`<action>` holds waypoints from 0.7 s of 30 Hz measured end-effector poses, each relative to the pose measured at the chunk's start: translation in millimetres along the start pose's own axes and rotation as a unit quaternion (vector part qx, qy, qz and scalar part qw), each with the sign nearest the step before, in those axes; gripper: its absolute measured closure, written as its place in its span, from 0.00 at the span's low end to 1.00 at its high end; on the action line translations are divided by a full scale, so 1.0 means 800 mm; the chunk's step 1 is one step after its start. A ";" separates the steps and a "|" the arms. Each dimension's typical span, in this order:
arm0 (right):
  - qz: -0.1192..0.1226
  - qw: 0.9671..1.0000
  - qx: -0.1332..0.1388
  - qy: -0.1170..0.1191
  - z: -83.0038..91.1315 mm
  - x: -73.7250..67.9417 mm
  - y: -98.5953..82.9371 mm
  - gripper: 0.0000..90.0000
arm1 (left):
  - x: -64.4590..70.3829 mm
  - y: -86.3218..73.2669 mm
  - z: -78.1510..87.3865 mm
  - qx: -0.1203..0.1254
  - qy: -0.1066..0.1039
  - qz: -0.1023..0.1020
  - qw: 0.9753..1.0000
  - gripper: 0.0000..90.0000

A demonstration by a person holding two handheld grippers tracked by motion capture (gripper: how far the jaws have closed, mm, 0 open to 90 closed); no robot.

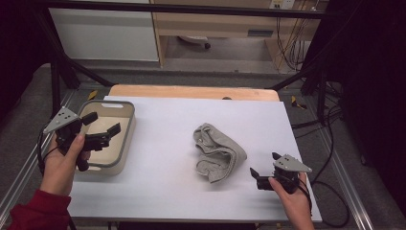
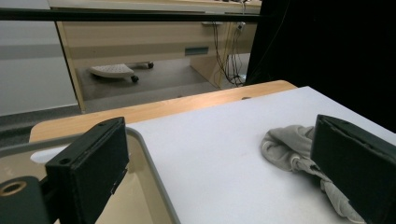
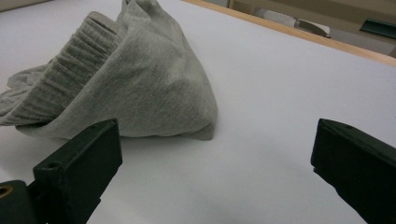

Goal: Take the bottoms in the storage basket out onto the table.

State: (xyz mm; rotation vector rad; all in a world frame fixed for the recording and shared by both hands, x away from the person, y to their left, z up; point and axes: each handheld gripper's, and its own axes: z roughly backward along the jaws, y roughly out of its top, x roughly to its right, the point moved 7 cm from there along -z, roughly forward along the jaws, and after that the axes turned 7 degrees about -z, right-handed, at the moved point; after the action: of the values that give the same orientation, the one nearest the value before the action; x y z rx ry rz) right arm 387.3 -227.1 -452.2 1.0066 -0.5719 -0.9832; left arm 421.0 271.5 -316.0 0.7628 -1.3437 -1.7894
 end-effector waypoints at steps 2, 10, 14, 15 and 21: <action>-0.002 1.000 0.000 0.000 0.000 0.000 0.000 0.03 | -0.002 -0.005 0.003 -0.002 0.000 0.002 1.000 0.05; -0.001 1.000 0.001 -0.003 0.000 0.001 0.000 0.03 | -0.008 -0.023 0.011 -0.009 0.004 0.010 1.000 0.05; 0.001 1.000 0.000 -0.001 0.000 0.000 0.000 0.03 | -0.010 -0.032 0.014 -0.012 0.006 0.014 1.000 0.05; 0.002 1.000 0.000 -0.001 0.000 0.000 0.000 0.03 | -0.011 -0.034 0.015 -0.012 0.007 0.016 1.000 0.05; 0.002 1.000 -0.001 0.000 -0.001 0.000 0.000 0.03 | -0.011 -0.055 0.020 -0.020 0.010 0.021 1.000 0.05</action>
State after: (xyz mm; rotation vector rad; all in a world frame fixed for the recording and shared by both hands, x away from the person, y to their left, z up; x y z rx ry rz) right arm 387.5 -226.6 -452.6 1.0039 -0.5720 -0.9802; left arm 403.2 294.2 -354.1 0.7238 -1.2969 -1.7659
